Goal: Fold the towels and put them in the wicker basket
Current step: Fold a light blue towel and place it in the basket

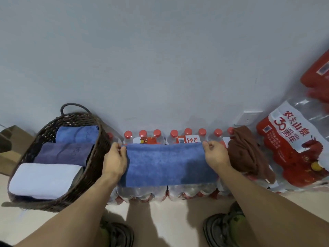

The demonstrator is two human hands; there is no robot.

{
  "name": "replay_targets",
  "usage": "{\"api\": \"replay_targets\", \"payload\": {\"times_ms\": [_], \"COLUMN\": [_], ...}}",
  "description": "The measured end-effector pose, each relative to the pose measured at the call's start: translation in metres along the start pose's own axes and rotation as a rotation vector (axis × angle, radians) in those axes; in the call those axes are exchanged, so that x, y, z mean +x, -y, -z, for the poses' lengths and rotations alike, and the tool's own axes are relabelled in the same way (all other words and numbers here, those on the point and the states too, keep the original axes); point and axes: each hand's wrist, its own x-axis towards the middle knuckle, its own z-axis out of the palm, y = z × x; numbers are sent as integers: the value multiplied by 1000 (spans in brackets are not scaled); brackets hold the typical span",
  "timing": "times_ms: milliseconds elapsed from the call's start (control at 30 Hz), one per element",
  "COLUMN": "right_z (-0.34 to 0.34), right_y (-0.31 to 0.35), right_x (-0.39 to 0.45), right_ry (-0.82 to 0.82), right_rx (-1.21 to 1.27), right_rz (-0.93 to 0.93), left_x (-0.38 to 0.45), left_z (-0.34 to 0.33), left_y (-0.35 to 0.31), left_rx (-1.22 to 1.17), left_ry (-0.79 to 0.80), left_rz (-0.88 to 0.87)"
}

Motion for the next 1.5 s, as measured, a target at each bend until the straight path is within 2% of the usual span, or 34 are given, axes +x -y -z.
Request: {"api": "replay_targets", "payload": {"times_ms": [200,367,567,700,800,867,933,1033,1167,1233,1300,1400,1433,1500], "right_z": [-10,-18,-15,-4,-2,-1,2,9,14,14,15,20,22,20], "right_y": [-1,0,8,0,-7,-12,-17,-20,-18,-21,-23,-20,-15,-4], "right_x": [22,28,16,-5,-26,-40,-50,-59,-63,-66,-66,-61,-59,-54], "right_ry": [32,20,-16,-54,7,74,126,176,182,171,162,184,174,127], "right_rx": [-137,-269,-202,-209,-223,-258,-273,-211,-183,-163,-161,-290,-335,-370], "right_rz": [-2,-17,-97,-151,-204,-217,-231,-221,-118,-132,-195,-202,-191,-147], "left_x": [13,19,15,-3,-35,-65,-89,-96,-93,-91,-88,-83,-80,-73], "left_z": [-10,-12,-7,6,10,4,-3,-5,0,3,7,9,7,-1], "left_y": [2,-3,-17,-17,-8,1,9,18,19,19,20,4,-8,-34], "left_rx": [96,125,57,50,72,168,201,82,12,16,98,415,493,523], "left_ry": [4,-63,-42,-76,-115,-154,-162,-142,-142,-119,-65,-52,-82,-128], "left_rz": [-38,-81,-54,40,68,53,121,159,87,90,142,188,151,-36]}}
